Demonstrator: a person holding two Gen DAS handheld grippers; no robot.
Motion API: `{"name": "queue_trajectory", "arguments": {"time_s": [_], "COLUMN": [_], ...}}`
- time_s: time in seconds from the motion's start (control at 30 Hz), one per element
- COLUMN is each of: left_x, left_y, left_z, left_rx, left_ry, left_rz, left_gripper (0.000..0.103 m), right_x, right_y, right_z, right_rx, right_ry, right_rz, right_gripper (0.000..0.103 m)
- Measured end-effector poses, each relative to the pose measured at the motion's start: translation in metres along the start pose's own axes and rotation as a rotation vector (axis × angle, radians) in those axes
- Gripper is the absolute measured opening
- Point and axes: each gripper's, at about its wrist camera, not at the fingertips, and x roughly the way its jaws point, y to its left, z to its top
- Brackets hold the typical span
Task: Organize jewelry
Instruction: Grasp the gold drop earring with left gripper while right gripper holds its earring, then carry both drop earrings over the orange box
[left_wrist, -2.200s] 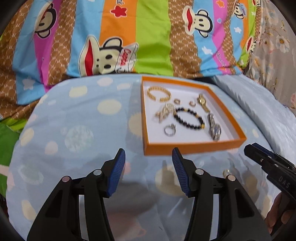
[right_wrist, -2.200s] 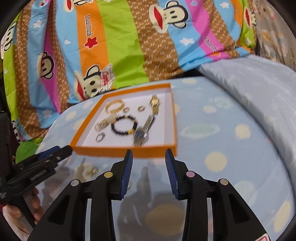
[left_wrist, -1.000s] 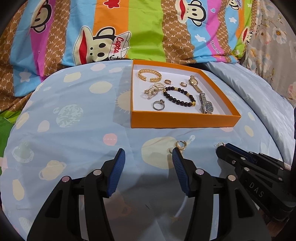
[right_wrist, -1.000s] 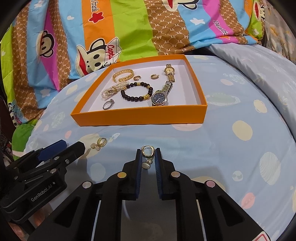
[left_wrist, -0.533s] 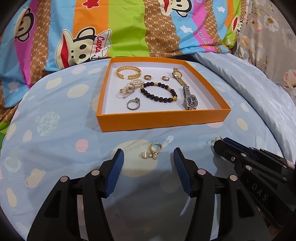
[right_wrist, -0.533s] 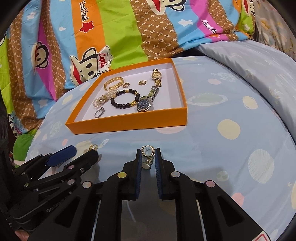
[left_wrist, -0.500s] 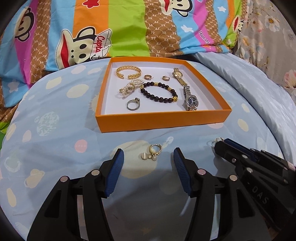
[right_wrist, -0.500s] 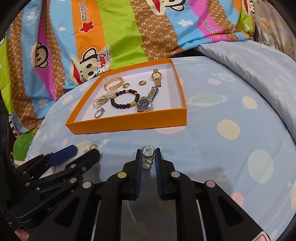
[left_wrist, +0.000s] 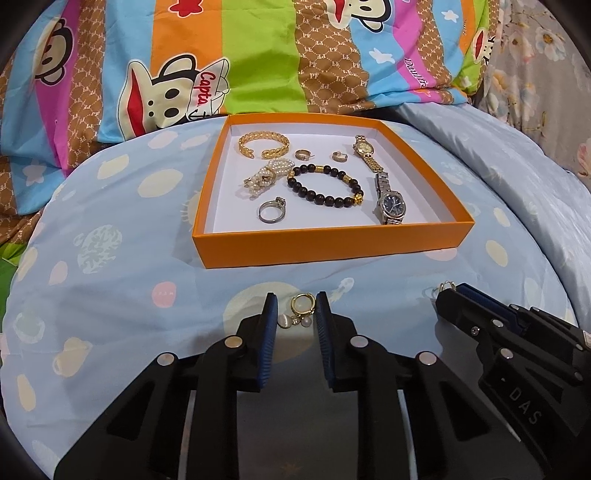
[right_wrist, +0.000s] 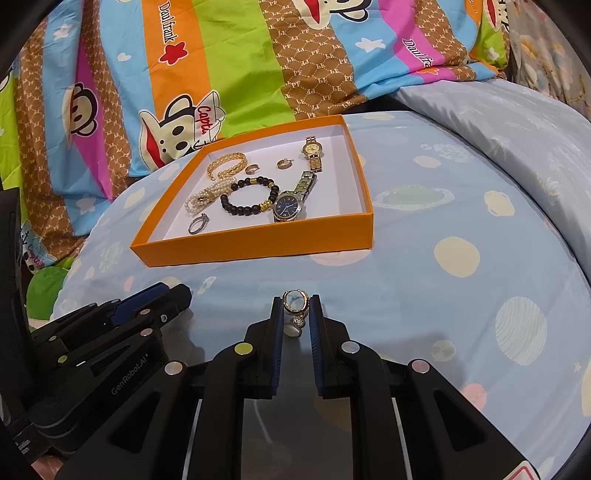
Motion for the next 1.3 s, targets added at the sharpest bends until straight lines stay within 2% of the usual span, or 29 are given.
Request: {"name": "queue_trajectory", "arguments": {"time_s": [0.07,0.1,1.07,1.23,1.27,1.3], "left_x": [-0.001,-0.001,-0.025,-0.022,-0.023,-0.024], "left_y": [0.001,0.001,0.012,0.014,0.014,0.013], "left_z": [0.0,0.0,-0.021,-0.022,-0.023,-0.023], "left_rx": [-0.002,-0.003,-0.042,-0.045,-0.042,-0.039], "left_ry": [-0.003,-0.004,-0.028,0.002,-0.003,-0.007], "left_rz": [-0.006,-0.006,-0.07,-0.099,-0.096,-0.096], "left_gripper": [0.014,0.008,0.008,0.009,0.012,0.02], "right_x": [0.0,0.0,-0.002,-0.002,-0.002,-0.003], "right_y": [0.0,0.0,0.001,0.001,0.001,0.001], "right_z": [0.0,0.0,-0.002,-0.002,-0.002,-0.002], "right_rx": [0.0,-0.001,-0.005,-0.003,-0.003,-0.002], "right_ry": [0.0,0.0,-0.005,-0.004,-0.004,-0.005], "right_rz": [0.001,0.001,0.025,0.025,0.026,0.026], "right_gripper": [0.013,0.013,0.013,0.013,0.013,0.013]}}
